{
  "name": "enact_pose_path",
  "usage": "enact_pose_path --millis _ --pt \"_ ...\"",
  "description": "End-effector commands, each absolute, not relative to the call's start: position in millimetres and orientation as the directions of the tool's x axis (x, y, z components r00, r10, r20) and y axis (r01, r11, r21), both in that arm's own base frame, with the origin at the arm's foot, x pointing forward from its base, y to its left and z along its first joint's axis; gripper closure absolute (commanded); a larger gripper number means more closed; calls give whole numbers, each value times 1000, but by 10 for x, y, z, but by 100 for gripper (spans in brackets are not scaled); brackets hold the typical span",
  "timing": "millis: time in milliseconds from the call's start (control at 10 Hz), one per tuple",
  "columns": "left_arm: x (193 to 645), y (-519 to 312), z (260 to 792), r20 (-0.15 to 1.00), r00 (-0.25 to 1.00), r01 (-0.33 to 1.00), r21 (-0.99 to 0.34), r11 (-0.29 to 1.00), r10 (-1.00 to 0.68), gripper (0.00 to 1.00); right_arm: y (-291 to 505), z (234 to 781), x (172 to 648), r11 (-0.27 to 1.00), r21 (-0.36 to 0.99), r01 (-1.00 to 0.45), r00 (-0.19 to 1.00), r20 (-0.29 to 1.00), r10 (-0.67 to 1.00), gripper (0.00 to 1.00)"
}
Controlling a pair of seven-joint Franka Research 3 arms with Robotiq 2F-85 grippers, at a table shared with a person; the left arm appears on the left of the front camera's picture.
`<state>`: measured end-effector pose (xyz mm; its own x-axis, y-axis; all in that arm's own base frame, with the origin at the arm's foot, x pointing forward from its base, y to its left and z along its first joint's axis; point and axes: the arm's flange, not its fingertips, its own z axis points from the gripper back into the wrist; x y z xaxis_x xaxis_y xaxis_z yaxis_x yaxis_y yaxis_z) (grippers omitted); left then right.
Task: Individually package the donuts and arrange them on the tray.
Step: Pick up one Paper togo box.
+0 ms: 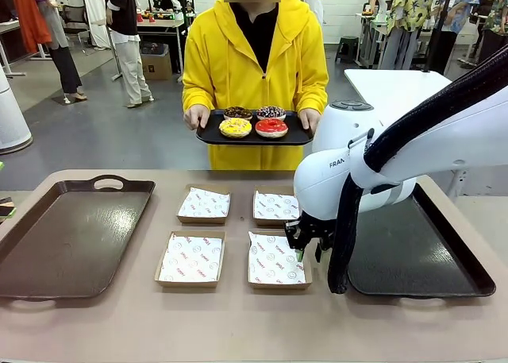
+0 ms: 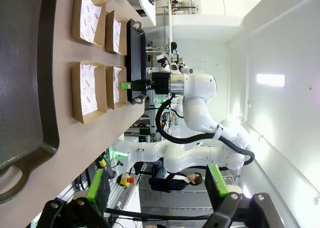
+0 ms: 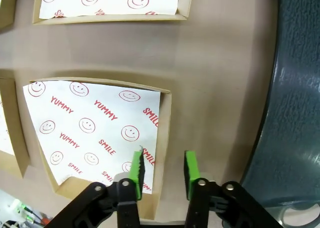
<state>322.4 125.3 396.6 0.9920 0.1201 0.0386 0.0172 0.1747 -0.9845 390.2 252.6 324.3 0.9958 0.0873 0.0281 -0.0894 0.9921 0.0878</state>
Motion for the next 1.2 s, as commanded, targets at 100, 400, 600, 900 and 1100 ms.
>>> enact_pose_path --millis 100,400,600,900,1100 --pt "3215 1257 3982 50 990 29 -987 155 129 0 2601 3196 3951 997 52 -49 998 39 47 100" --pt "3215 1257 3982 50 990 29 -987 155 129 0 2609 3183 3947 998 52 -40 999 36 38 100" --pt "3215 1257 3982 50 990 29 -987 155 129 0 2610 3190 3947 998 61 -32 999 42 29 100" --pt "3215 1257 3982 50 990 29 -987 155 129 0 2650 3488 3850 996 86 -6 1000 -24 8 100" --pt "3215 1257 3982 50 990 29 -987 155 129 0 2686 4047 3781 996 79 -52 999 -13 53 100"
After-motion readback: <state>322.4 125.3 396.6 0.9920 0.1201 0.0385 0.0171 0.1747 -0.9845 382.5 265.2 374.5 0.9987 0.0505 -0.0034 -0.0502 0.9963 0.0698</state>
